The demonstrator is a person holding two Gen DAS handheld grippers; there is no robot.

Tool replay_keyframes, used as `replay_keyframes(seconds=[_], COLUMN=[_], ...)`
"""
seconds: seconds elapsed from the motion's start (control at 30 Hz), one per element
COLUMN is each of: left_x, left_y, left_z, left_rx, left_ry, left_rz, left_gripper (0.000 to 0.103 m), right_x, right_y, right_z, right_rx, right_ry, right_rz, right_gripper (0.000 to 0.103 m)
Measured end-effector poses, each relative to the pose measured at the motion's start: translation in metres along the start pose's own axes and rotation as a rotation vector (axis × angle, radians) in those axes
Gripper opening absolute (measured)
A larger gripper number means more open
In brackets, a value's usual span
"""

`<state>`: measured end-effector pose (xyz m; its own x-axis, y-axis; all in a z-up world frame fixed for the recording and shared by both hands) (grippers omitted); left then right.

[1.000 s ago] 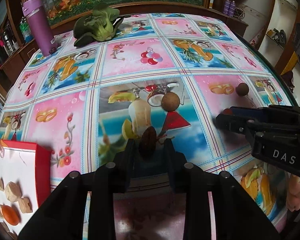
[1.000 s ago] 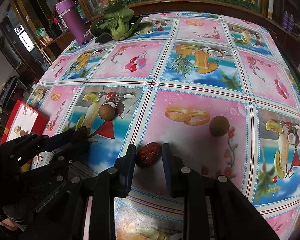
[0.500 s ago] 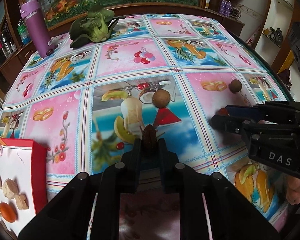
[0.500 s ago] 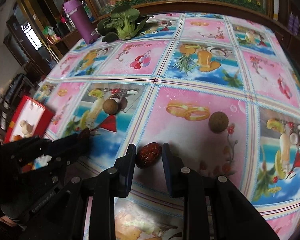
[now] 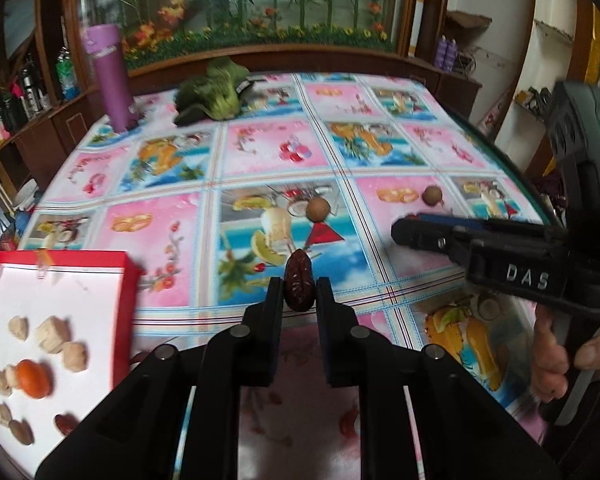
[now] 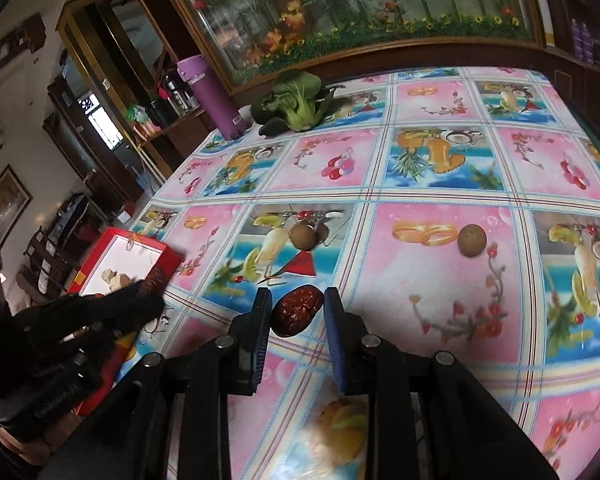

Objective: Organize fruits
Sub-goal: 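Carry both red dates over the red-rimmed tray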

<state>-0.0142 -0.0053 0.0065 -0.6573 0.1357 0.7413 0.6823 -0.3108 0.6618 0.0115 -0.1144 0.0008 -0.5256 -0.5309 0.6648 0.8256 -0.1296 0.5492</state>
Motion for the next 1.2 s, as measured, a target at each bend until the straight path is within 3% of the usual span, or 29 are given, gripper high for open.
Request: replay_keyframes(seconds=[0.13,0.5,1.2], left_x=[0.02,0.068,0.122], left_y=[0.0,-0.017,-0.069], left_z=[0.009,0.044,0.121], left_rx=[0.012,0.055,0.178], left_ry=[0.031,0.125,0.273], left_rz=[-0.04,-0.115,-0.175], left_gripper=[0.018,0.018,0.018], right_x=[0.011,0.009,-0.021], right_y=[-0.009,-0.043,-0.074], right_z=[0.013,0.074,0.177], right_rx=[-0.019,0.073,0.228], right_ry=[0.042,0.043,0.063], right_rz=[-0.021,0.018,0.066], right_gripper=[0.025,0.025,0.025])
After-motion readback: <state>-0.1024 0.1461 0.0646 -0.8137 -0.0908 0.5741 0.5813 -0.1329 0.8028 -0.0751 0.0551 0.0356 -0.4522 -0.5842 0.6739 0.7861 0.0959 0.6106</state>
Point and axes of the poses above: each gripper's, at about its wrist camera, not at the fingertips, and x roughly against the way its jaws point, z to its left, y to its top, the point moved 7 cm from there along -x, roughly the way its jaws point, and after that the axes turned 13 degrees about -x, right-handed, at the moved point
